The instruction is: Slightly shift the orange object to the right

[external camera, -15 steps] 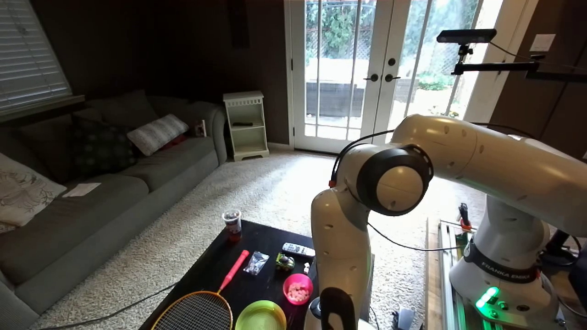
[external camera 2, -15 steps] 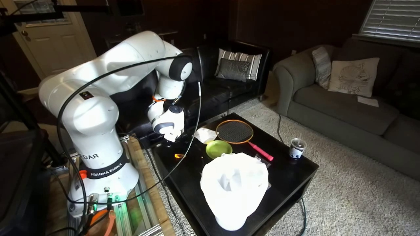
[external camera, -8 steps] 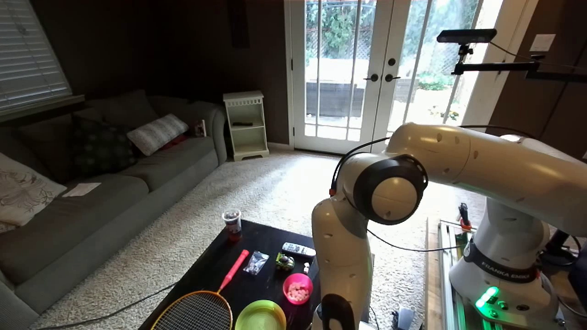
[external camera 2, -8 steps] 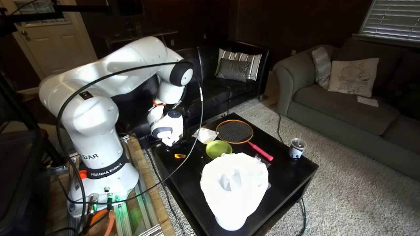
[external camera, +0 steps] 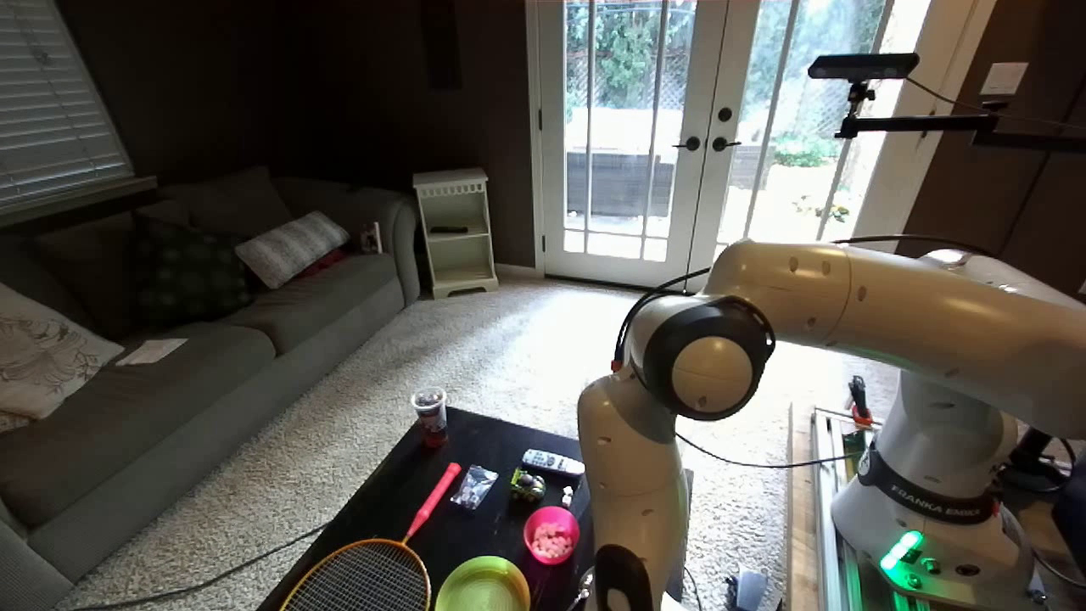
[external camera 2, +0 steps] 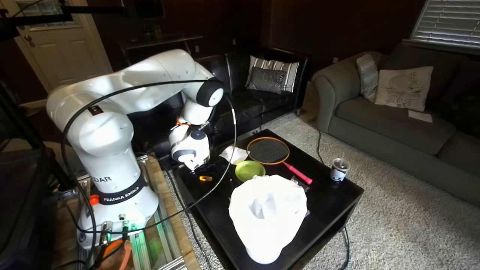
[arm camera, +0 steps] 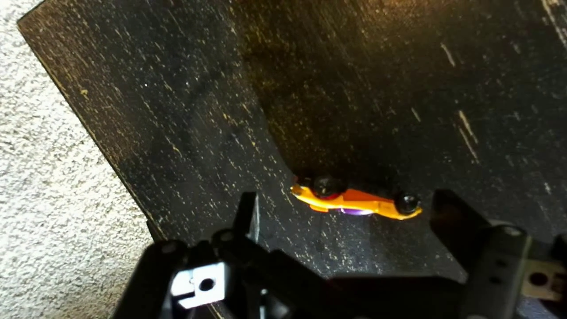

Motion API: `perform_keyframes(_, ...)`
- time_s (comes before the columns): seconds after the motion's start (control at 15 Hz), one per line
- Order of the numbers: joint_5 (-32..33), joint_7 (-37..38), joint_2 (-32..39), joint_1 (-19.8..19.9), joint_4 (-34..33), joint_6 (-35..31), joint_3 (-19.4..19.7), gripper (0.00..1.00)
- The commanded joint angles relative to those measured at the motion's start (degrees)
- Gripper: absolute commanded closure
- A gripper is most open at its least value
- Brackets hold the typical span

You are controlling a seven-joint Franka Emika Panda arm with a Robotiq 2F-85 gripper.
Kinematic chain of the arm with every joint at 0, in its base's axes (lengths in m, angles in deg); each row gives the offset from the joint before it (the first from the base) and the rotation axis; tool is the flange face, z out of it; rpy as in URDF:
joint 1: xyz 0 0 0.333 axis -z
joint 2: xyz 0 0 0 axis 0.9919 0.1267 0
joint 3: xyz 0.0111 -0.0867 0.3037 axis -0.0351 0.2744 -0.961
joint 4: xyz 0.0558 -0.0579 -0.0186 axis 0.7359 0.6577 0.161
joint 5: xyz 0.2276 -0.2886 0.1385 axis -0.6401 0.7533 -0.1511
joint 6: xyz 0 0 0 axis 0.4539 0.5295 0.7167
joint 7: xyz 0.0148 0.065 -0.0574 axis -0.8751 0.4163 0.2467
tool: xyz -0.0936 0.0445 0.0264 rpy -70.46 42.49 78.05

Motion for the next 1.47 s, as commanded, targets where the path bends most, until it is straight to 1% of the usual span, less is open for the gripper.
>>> perform_keyframes(0.0,-0.43,2.23,3.96,0.95,-3.46,-2.3,-1.48,0.0)
perform_keyframes(0.53,-0.15,3.2,7.33,2.84,-6.14,-4.54,-3.02,0.0)
perform_keyframes(0.6,-0.31,3.18,7.58,2.76,-6.41,-4.82,-2.96,0.0)
perform_keyframes(0.73,0.35,5.35,5.9,2.07,-5.06,-4.48,-1.97,0.0)
perform_keyframes(1.4,0.31,6.65,5.86,1.37,-5.21,-4.12,-0.8,0.0)
